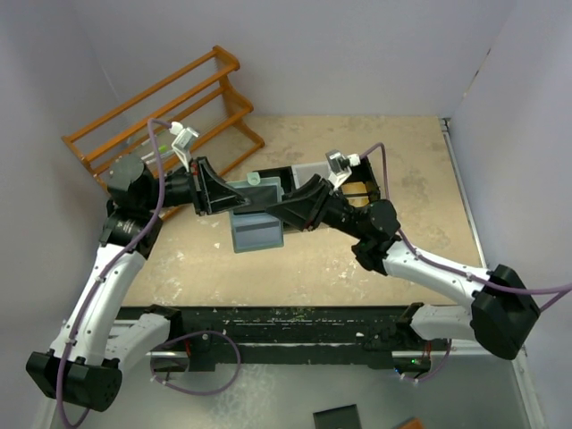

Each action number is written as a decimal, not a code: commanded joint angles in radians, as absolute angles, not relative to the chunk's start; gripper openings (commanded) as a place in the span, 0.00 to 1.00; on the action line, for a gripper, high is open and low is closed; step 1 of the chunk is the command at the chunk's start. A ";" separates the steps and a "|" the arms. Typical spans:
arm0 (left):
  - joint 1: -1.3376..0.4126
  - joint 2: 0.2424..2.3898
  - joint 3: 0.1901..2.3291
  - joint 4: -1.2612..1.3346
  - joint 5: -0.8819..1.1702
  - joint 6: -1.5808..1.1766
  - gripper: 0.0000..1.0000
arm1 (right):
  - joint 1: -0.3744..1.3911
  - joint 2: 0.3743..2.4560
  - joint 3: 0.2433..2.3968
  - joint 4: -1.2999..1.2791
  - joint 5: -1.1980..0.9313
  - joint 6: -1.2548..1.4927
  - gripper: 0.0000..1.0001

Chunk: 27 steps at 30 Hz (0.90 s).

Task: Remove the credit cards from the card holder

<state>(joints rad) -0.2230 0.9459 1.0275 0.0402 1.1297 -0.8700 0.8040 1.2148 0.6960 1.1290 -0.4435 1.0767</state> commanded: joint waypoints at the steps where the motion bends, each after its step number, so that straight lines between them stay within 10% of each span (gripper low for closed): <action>1: -0.219 0.921 1.017 0.092 1.120 -0.900 0.00 | 0.808 1.250 0.780 1.223 -0.437 1.124 0.26; 3: -0.219 0.913 1.013 0.066 1.127 -0.878 0.00 | 0.808 1.251 0.793 1.196 -0.445 1.124 0.01; 11: -0.219 0.912 1.035 -0.117 1.188 -0.680 0.53 | 0.807 1.188 0.928 0.659 -0.605 0.928 0.00; 27: -0.219 0.913 1.063 -0.257 1.255 -0.525 0.47 | 0.801 1.421 1.451 -0.300 -0.837 0.444 0.00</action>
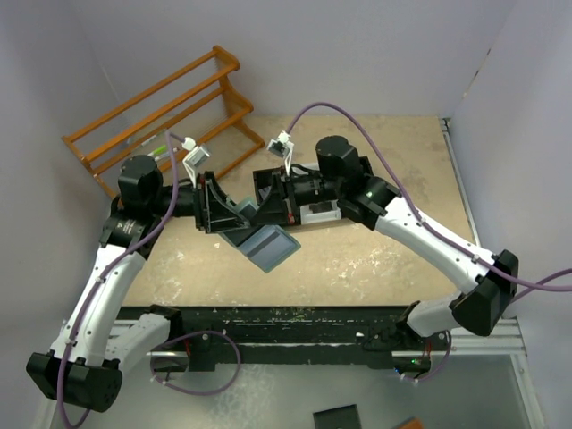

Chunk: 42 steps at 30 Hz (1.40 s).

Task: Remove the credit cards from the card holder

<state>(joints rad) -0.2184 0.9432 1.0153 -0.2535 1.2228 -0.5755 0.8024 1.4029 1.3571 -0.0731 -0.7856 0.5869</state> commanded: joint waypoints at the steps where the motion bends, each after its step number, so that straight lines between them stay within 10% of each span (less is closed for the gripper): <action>1: -0.219 0.909 1.064 -0.254 1.263 -0.524 0.46 | 0.800 1.429 1.464 -0.320 -0.839 0.431 0.00; 35: -0.219 0.974 1.092 -0.607 1.527 -0.169 0.00 | 0.787 1.600 1.777 -0.665 -0.958 0.157 0.00; 42: -0.219 0.968 1.054 -0.423 1.401 -0.365 0.00 | 0.641 1.568 1.758 -0.542 -0.868 0.303 0.48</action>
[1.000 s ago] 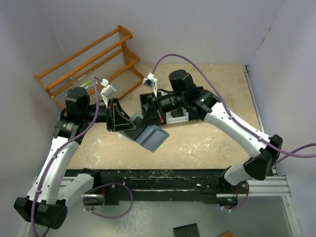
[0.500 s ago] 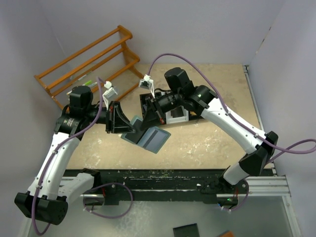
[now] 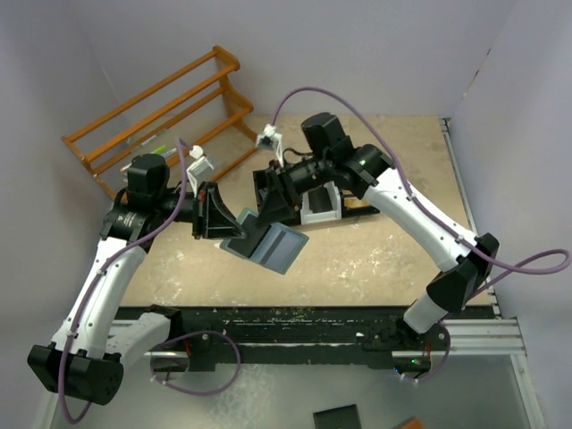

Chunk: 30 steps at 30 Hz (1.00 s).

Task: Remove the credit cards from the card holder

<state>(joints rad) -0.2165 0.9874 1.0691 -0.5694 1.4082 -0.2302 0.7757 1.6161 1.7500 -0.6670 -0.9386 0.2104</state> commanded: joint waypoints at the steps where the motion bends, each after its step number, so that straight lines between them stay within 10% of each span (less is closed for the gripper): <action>1: -0.219 0.961 1.036 -0.372 1.348 -0.423 0.00 | 0.596 1.521 1.703 -0.470 -0.871 0.369 0.50; 8: -0.216 0.933 0.973 -0.079 1.185 -0.736 0.00 | 0.528 1.257 1.476 -0.125 -0.735 0.594 0.70; 30: -0.216 0.929 0.938 0.209 1.172 -1.005 0.00 | 0.739 1.187 0.951 0.703 -0.755 1.091 0.60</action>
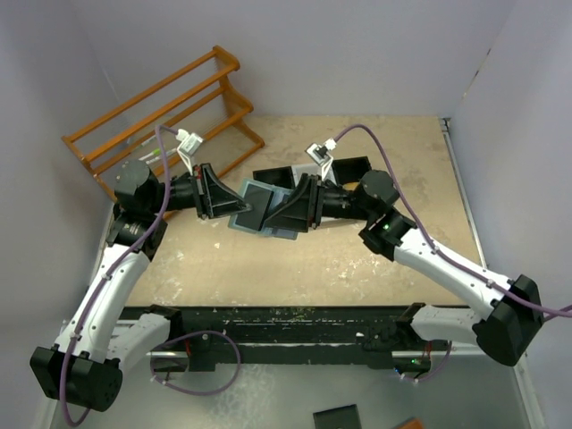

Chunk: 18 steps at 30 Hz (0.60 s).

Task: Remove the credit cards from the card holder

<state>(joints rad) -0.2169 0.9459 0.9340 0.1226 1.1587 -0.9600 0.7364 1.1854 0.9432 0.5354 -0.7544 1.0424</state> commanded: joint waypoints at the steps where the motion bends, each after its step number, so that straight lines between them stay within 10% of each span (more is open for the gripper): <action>1: -0.216 0.927 0.939 0.210 1.174 -1.008 0.00 | 0.739 1.195 0.952 0.703 -0.752 1.089 0.59; 11: -0.216 0.919 0.938 0.258 1.183 -1.071 0.00 | 0.740 1.231 0.950 0.734 -0.736 1.099 0.51; 18: -0.217 0.910 0.935 0.265 1.184 -1.081 0.00 | 0.741 1.244 0.912 0.947 -0.728 1.209 0.27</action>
<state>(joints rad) -0.2165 0.9360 0.9340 0.2001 1.1667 -1.0550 0.7406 1.2461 0.9264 0.7513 -0.7498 1.1355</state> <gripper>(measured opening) 0.034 0.353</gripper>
